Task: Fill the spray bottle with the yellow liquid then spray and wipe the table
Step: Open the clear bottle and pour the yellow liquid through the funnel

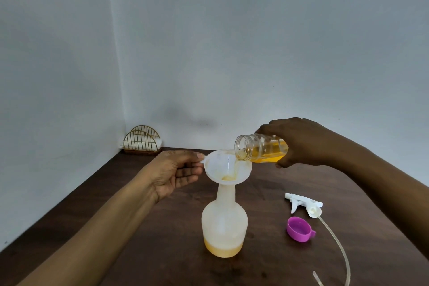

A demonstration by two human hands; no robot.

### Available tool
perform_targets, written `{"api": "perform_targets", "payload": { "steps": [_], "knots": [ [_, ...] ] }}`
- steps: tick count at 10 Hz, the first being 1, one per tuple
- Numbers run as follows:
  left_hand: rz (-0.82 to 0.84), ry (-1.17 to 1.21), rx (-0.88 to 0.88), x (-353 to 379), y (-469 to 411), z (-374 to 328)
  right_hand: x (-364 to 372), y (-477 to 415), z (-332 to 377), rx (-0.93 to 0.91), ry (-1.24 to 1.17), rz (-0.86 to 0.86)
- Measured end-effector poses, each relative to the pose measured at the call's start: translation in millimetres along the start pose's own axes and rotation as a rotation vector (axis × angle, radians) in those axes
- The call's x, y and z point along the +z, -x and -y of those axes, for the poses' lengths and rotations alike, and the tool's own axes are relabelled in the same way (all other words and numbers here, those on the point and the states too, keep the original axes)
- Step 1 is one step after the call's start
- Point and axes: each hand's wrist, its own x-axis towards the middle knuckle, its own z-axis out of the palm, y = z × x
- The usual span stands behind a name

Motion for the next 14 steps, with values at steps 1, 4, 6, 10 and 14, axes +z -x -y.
{"api": "perform_targets", "payload": {
  "steps": [1, 4, 6, 10, 14],
  "knots": [
    [-0.001, 0.001, 0.0, 0.6, 0.0, 0.3, -0.2, 0.3, 0.1, -0.001, 0.005, -0.003],
    [-0.002, -0.004, 0.001, 0.9, -0.6, -0.1, -0.4, 0.0, 0.3, -0.001, 0.008, -0.004],
    [0.0, -0.003, 0.006, 0.5, -0.6, 0.1, -0.8, 0.4, 0.5, 0.0, -0.001, -0.003],
    [-0.004, -0.007, 0.008, 0.2, -0.5, 0.8, -2.7, 0.3, 2.2, 0.005, 0.032, 0.005],
    [0.0, -0.001, 0.004, 0.3, -0.2, 0.4, -4.5, 1.7, 3.9, 0.007, 0.027, 0.008]
  ]
}}
